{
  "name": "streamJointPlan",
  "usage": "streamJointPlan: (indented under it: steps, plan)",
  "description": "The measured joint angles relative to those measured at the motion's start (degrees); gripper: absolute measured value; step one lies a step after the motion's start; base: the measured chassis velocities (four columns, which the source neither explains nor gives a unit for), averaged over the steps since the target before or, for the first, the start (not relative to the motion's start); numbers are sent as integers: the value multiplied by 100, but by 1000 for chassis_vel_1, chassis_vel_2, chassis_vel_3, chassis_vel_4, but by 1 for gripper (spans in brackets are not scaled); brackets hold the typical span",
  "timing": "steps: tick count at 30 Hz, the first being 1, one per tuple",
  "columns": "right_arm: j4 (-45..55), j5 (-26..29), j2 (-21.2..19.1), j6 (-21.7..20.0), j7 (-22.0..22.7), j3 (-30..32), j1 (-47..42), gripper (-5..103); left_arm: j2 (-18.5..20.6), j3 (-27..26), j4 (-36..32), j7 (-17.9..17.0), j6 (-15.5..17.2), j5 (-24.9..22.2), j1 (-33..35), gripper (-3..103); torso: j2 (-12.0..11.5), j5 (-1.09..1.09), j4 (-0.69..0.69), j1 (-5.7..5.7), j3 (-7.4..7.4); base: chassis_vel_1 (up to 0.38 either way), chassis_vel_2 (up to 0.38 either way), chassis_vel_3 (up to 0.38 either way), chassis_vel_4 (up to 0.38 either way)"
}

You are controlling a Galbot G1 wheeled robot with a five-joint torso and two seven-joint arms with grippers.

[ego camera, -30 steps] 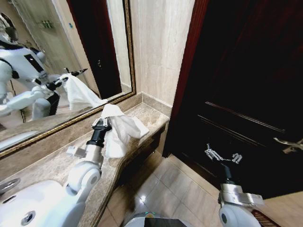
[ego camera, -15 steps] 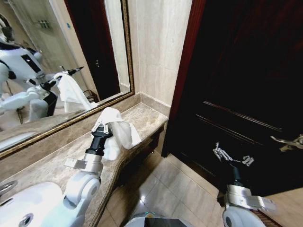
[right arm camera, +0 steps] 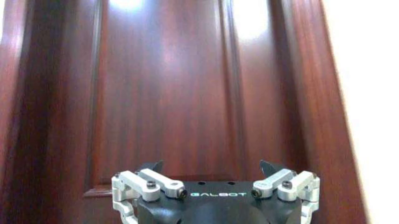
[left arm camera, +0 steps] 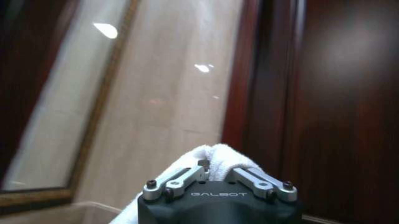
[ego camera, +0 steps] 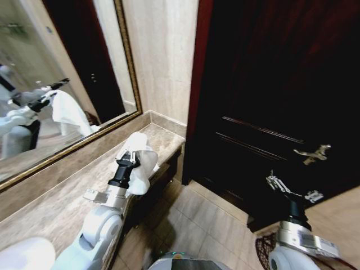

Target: Discard the used towel into the hamper.

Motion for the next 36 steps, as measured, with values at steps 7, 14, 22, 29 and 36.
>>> streamJointPlan:
  steps: [7,14,22,29,36]
  plan:
    - [-7,-4,39,15,56,-30,34,100,253,235,98,120,12,62,-81,2,0,0,0,-1,0,-117,-123,-134,-118]
    - [-35,0,130,60,20,-28,78,100,582,557,269,304,-31,154,-262,2,0,0,0,0,0,-123,-125,-124,-123]
    - [-69,95,159,261,-86,4,87,100,651,731,426,335,-88,156,-436,2,0,0,0,-1,0,-127,-131,-127,-127]
    - [-30,168,111,264,-105,45,148,100,648,944,592,336,-97,114,-641,2,0,0,0,0,0,-122,-124,-120,-126]
    - [-58,169,106,265,-127,67,141,100,654,1084,839,348,-121,101,-736,2,0,1,0,0,0,-126,-130,-122,-131]
